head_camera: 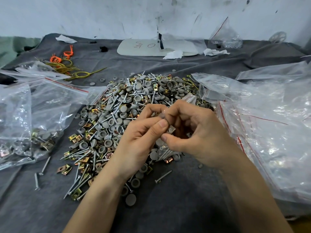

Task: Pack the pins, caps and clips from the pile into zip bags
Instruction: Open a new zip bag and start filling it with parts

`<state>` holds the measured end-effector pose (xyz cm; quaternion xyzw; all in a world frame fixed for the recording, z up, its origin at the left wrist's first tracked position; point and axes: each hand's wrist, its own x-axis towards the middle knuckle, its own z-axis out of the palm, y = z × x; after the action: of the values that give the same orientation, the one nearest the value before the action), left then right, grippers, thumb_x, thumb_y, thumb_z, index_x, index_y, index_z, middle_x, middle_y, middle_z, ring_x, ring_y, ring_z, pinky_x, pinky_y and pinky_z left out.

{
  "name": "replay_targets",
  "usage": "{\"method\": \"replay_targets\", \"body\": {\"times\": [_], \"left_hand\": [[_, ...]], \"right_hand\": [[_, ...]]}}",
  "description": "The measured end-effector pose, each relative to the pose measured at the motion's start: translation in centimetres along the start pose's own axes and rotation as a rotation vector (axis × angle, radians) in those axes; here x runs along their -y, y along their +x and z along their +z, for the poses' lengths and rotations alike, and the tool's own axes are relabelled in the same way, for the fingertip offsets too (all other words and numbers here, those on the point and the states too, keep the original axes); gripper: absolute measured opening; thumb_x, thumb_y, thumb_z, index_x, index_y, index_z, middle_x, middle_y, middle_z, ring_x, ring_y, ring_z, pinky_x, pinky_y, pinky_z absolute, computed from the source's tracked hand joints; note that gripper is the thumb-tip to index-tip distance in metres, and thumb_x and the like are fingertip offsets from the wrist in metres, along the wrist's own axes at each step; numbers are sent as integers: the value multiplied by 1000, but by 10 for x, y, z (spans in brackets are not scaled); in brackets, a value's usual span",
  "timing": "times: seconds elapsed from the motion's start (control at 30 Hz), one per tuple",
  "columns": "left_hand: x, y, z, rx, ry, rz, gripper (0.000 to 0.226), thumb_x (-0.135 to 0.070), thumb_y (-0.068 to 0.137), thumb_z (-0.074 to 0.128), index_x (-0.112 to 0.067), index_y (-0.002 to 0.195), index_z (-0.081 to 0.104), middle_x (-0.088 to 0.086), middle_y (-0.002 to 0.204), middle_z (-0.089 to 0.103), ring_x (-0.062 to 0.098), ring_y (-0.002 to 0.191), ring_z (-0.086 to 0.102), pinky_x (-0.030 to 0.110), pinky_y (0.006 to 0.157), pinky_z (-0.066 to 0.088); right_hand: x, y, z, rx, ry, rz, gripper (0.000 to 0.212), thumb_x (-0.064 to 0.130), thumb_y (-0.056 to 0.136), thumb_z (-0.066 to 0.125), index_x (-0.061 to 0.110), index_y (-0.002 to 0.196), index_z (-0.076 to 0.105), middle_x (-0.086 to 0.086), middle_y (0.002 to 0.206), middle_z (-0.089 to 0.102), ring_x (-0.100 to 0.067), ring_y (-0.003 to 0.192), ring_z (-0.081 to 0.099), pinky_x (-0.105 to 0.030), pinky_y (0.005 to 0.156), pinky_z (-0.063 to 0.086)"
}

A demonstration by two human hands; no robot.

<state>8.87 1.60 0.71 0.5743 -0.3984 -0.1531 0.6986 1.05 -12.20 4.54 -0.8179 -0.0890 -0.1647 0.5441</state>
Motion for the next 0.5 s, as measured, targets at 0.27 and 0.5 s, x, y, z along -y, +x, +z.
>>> {"method": "replay_targets", "body": {"times": [0.27, 0.5], "left_hand": [[4, 1, 5, -55, 94, 42, 36, -39, 89, 58, -9, 72, 70, -6, 106, 56, 7, 111, 51, 37, 100, 42], [1, 4, 11, -62, 332, 18, 26, -28, 94, 55, -24, 70, 63, -4, 97, 55, -4, 98, 51, 12, 88, 38]], "right_hand": [[-3, 1, -2, 18, 105, 16, 18, 7, 68, 70, 14, 76, 56, -8, 63, 51, -26, 54, 41, -26, 49, 37], [-11, 2, -7, 27, 144, 109, 20, 6, 69, 69, 14, 77, 52, -1, 61, 52, -11, 55, 43, -20, 50, 37]]}}
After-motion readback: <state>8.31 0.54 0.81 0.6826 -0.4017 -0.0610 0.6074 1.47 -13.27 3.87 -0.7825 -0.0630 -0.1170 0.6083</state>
